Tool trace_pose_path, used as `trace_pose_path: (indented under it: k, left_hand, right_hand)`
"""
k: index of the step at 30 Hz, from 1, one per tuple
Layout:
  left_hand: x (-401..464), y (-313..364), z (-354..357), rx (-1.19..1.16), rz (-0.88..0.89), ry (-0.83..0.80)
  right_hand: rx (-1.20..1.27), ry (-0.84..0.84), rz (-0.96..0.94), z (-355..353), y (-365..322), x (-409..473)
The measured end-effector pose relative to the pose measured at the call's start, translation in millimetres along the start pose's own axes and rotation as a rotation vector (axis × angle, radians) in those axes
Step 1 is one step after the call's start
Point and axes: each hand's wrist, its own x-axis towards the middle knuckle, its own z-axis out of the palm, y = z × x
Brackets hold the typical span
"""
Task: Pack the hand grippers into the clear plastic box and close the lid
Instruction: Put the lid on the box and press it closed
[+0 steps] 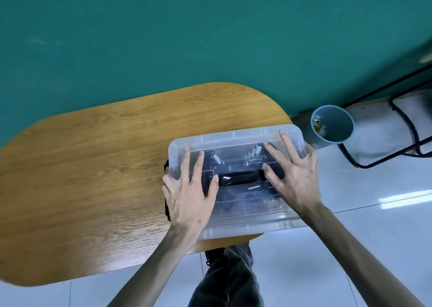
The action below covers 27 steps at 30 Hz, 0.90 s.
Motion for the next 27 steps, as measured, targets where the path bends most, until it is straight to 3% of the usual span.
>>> trace_pose_path:
  k: [11,17,23,27]
  left_hand:
    - [7,-5,11,0.073,0.026,-0.026]
    - [28,-22,4,0.042,0.036,-0.019]
    - [37,-23,6,0.062,0.052,-0.092]
    - [38,-16,-5,0.035,0.020,-0.183]
  right_hand:
    - [-0.164,-0.149,-0.021,-6,-8,0]
    - [0.025,-0.113,0.126,-11,15,7]
    - [0.110,-0.125,0.094,-12,11,9]
    - [0.089,-0.233,0.086,-7,15,10]
